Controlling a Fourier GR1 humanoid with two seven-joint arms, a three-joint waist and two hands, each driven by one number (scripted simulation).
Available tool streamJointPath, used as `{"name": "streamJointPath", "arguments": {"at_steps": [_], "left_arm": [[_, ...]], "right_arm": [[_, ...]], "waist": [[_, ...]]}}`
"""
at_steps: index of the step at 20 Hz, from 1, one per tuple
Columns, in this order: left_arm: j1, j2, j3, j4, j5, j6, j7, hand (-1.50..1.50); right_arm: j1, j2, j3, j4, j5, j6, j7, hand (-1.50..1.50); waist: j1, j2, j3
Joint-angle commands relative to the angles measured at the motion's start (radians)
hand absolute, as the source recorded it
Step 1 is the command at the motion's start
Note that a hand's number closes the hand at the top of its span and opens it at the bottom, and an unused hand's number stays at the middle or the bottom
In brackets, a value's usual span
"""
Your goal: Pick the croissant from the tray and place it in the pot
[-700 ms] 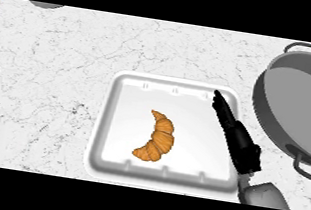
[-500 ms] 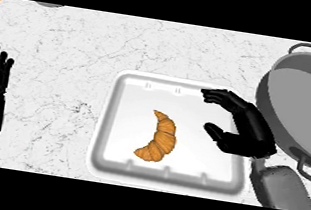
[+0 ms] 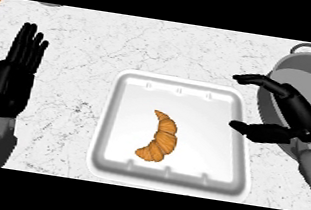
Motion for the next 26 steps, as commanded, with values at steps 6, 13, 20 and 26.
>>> {"name": "streamJointPath", "arguments": {"at_steps": [6,13,20,26], "left_arm": [[-0.087,-0.007,0.026,0.027,0.005,-0.023,0.072,0.0],[-0.055,-0.038,0.026,0.116,-0.006,-0.067,-0.018,0.0],[-0.048,-0.034,0.036,0.021,-0.03,-0.064,0.061,0.0],[-0.078,-0.07,0.044,0.035,-0.073,-0.041,0.081,0.0]], "right_arm": [[0.019,-0.121,0.04,-0.085,0.197,0.055,-0.084,-1.5],[-0.043,-0.143,0.189,-0.288,0.31,0.187,0.249,-1.5],[-0.04,-0.005,0.256,-0.346,0.394,0.252,0.461,-1.5],[-0.069,0.132,0.28,-0.323,0.445,0.32,0.628,-1.5]], "waist": [[0.007,-0.008,0.0],[0.001,-0.009,-0.002],[0.013,-0.008,0.0],[0.01,-0.007,0.0]]}}
